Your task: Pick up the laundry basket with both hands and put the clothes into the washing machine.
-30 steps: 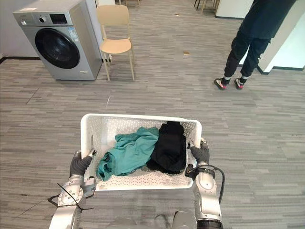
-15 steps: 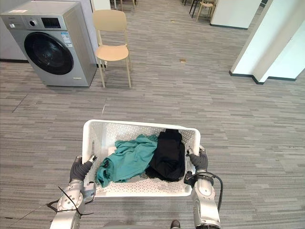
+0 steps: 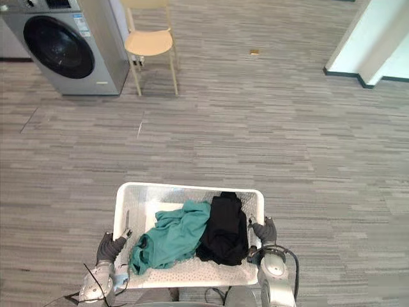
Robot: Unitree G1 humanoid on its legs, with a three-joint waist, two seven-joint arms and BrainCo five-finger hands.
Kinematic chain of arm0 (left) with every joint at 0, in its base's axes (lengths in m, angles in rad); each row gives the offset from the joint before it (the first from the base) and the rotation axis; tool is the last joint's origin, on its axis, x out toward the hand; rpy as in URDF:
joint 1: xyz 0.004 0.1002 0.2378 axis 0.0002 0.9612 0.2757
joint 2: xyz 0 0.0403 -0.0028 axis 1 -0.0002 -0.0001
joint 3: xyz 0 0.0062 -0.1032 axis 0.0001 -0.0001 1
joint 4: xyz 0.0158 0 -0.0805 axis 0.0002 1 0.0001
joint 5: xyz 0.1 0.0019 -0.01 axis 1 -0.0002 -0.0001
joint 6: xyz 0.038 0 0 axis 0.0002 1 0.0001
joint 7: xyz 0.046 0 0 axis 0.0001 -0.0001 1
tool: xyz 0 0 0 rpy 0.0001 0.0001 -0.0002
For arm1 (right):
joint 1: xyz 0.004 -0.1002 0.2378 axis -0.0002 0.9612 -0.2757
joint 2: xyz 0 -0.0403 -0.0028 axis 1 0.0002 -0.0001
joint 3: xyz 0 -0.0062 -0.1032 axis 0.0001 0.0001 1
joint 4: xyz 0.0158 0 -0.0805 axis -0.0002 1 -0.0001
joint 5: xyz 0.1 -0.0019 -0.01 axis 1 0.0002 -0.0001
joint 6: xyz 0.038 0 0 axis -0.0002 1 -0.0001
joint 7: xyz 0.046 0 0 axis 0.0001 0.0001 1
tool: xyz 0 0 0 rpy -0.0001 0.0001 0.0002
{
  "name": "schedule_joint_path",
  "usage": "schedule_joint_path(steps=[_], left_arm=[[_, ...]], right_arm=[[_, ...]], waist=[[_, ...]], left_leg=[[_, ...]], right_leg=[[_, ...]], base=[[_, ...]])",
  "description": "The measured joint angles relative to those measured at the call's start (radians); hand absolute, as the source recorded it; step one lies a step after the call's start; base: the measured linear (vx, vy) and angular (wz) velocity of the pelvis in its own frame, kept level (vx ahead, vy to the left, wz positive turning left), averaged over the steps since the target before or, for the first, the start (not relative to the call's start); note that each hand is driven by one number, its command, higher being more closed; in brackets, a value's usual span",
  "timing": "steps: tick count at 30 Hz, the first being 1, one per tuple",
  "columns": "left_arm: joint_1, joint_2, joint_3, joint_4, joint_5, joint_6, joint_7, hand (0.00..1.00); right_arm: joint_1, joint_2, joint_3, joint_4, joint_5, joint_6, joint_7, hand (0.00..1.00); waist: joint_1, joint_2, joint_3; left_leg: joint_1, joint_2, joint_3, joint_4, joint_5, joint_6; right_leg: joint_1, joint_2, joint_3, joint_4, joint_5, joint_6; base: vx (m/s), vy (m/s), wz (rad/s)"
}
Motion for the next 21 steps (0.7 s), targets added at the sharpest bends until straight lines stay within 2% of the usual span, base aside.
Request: schedule_joint_path(steps=[1,2,3,4,5,6,7,8,9,11,12,13,14,15,16,17,18,19,20,21], left_arm=[[0.016,-0.007,0.021,-0.001,-0.016,-0.001,0.000,1.00],[0.022,-0.012,0.026,-0.004,-0.023,-0.001,-0.001,1.00],[0.029,-0.020,0.029,-0.006,-0.026,-0.002,-0.002,1.00],[0.033,-0.025,0.033,-0.006,-0.032,-0.008,-0.005,1.00],[0.030,-0.025,0.032,-0.008,-0.032,-0.018,-0.011,1.00],[0.022,-0.030,0.032,-0.009,-0.033,-0.027,-0.022,1.00],[0.018,-0.048,0.032,-0.007,-0.046,-0.033,-0.022,1.00],[0.017,-0.058,0.033,-0.007,-0.049,-0.036,-0.022,1.00],[0.017,-0.078,0.037,-0.005,-0.057,-0.038,-0.022,1.00],[0.011,-0.091,0.039,-0.003,-0.057,-0.038,-0.024,1.00],[0.005,-0.093,0.041,0.008,-0.057,-0.039,-0.023,1.00],[-0.004,-0.088,0.044,0.012,-0.056,-0.039,-0.023,1.00],[-0.025,-0.080,0.044,0.036,-0.056,-0.038,-0.023,1.00],[-0.043,-0.074,0.044,0.056,-0.056,-0.035,-0.023,1.00],[-0.060,-0.059,0.042,0.080,-0.054,-0.027,-0.023,1.00],[-0.063,-0.050,0.039,0.085,-0.052,-0.018,-0.023,1.00],[-0.059,-0.039,0.035,0.082,-0.052,-0.008,-0.022,1.00],[-0.051,-0.031,0.021,0.081,-0.050,-0.006,-0.022,1.00],[-0.051,-0.025,0.020,0.077,-0.048,-0.006,-0.022,1.00],[-0.049,-0.016,0.014,0.053,-0.045,-0.006,-0.023,1.00]], right_arm=[[-0.001,-0.008,0.023,-0.003,-0.002,0.002,-0.002,1.00],[0.000,-0.014,0.033,-0.010,-0.002,0.002,-0.003,1.00],[0.001,-0.020,0.042,-0.022,-0.002,0.002,-0.005,1.00],[-0.011,-0.027,0.046,-0.021,-0.002,0.002,-0.009,1.00],[-0.013,-0.028,0.045,-0.021,-0.001,0.000,-0.011,1.00],[-0.036,-0.033,0.041,-0.021,-0.001,-0.001,-0.013,1.00],[-0.063,-0.057,0.037,-0.018,-0.002,0.000,-0.012,1.00],[-0.075,-0.066,0.037,-0.017,-0.002,0.000,-0.011,1.00],[-0.106,-0.078,0.035,0.003,-0.003,0.000,-0.010,1.00],[-0.135,-0.082,0.024,0.043,-0.003,-0.001,-0.011,1.00],[-0.146,-0.074,0.015,0.073,-0.006,-0.005,-0.010,1.00],[-0.148,-0.067,0.009,0.084,-0.010,-0.004,-0.011,1.00],[-0.159,-0.052,-0.003,0.091,-0.025,-0.005,-0.011,1.00],[-0.163,-0.050,-0.012,0.099,-0.036,-0.003,-0.011,1.00],[-0.151,-0.037,-0.030,0.101,-0.043,0.004,-0.011,1.00],[-0.141,-0.027,-0.033,0.101,-0.044,0.006,-0.011,1.00],[-0.116,-0.015,-0.030,0.093,-0.051,0.005,-0.011,1.00],[-0.080,-0.008,-0.025,0.065,-0.052,0.005,-0.011,1.00],[-0.056,-0.004,-0.021,0.038,-0.052,0.004,-0.011,1.00],[-0.016,0.009,-0.017,-0.027,-0.051,0.000,-0.011,1.00]], waist=[[0.024,0.007,0.024],[0.041,0.016,0.029],[0.056,0.028,0.042],[0.071,0.022,0.060],[0.072,0.023,0.060],[0.068,0.029,0.063],[0.070,0.032,0.060],[0.072,0.032,0.060],[0.074,0.036,0.059],[0.093,0.046,0.051],[0.108,0.037,0.049],[0.105,0.029,0.041],[0.096,0.019,0.041],[0.093,0.014,0.045],[0.086,0.006,0.056],[0.077,0.001,0.064],[0.064,0.001,0.073],[0.055,0.019,0.080],[0.047,0.024,0.078],[0.038,0.028,0.076]], left_leg=[[-0.069,0.034,-0.001,0.199,-0.010,0.031],[-0.113,0.052,0.002,0.299,0.003,0.051],[-0.161,0.077,0.011,0.424,0.036,0.093],[-0.220,0.102,0.023,0.553,0.073,0.102],[-0.247,0.109,0.032,0.587,0.063,0.099],[-0.291,0.101,0.061,0.599,0.033,0.068],[-0.324,0.079,0.074,0.513,0.021,0.047],[-0.336,0.064,0.082,0.449,0.021,0.042],[-0.366,0.034,0.114,0.286,0.031,0.027],[-0.377,0.005,0.152,0.117,0.066,0.000],[-0.375,-0.022,0.156,0.126,0.136,0.044],[-0.370,-0.040,0.171,0.145,0.137,0.060],[-0.364,-0.064,0.188,0.197,0.105,0.099],[-0.347,-0.076,0.204,0.234,0.075,0.117],[-0.278,-0.100,0.201,0.238,0.030,0.140],[-0.229,-0.110,0.196,0.225,0.011,0.150],[-0.121,-0.124,0.174,0.197,-0.020,0.157],[-0.021,-0.119,0.135,0.154,-0.030,0.157],[0.022,-0.115,0.120,0.128,-0.030,0.157],[0.098,-0.113,0.087,0.066,-0.030,0.156]], right_leg=[[0.033,0.034,-0.013,-0.002,-0.021,-0.018],[0.047,0.051,-0.019,-0.003,-0.028,-0.031],[0.071,0.073,-0.024,-0.006,-0.040,-0.049],[0.106,0.081,-0.029,-0.012,-0.061,-0.064],[0.117,0.082,-0.036,-0.015,-0.069,-0.068],[0.138,0.082,-0.038,-0.034,-0.084,-0.078],[0.144,0.071,-0.037,-0.061,-0.084,-0.077],[0.144,0.063,-0.036,-0.074,-0.084,-0.076],[0.150,0.050,-0.033,-0.104,-0.090,-0.066],[0.159,0.037,-0.032,-0.110,-0.106,-0.021],[0.180,0.014,-0.020,-0.097,-0.133,0.014],[0.188,-0.009,-0.018,-0.085,-0.142,0.028],[0.160,-0.039,0.003,0.030,-0.147,0.037],[0.100,-0.062,0.036,0.208,-0.133,0.046],[0.027,-0.087,0.065,0.474,-0.024,-0.033],[-0.010,-0.097,0.073,0.590,0.071,-0.097],[-0.057,-0.084,0.090,0.765,0.082,-0.115],[-0.092,-0.039,0.081,0.845,0.058,-0.103],[-0.114,-0.016,0.070,0.850,0.041,-0.098],[-0.166,0.026,0.044,0.818,0.003,-0.078]], base=[[0.09,-0.187,0.14],[0.15,-0.273,0.01],[0.13,-0.203,-0.01],[0.15,-0.179,0.08],[0.17,-0.147,0.28],[0.19,-0.093,0.23],[0.20,-0.052,0.11],[0.27,0.047,-0.09],[0.26,0.076,-0.09],[0.40,0.160,-0.20],[0.48,0.208,-0.22],[0.58,0.236,-0.01],[0.61,0.250,0.19],[0.61,0.268,0.35],[0.59,0.275,0.36],[0.61,0.236,0.49],[0.71,0.241,0.50],[0.59,0.171,0.53],[0.58,0.126,0.70],[0.48,0.065,0.64]])
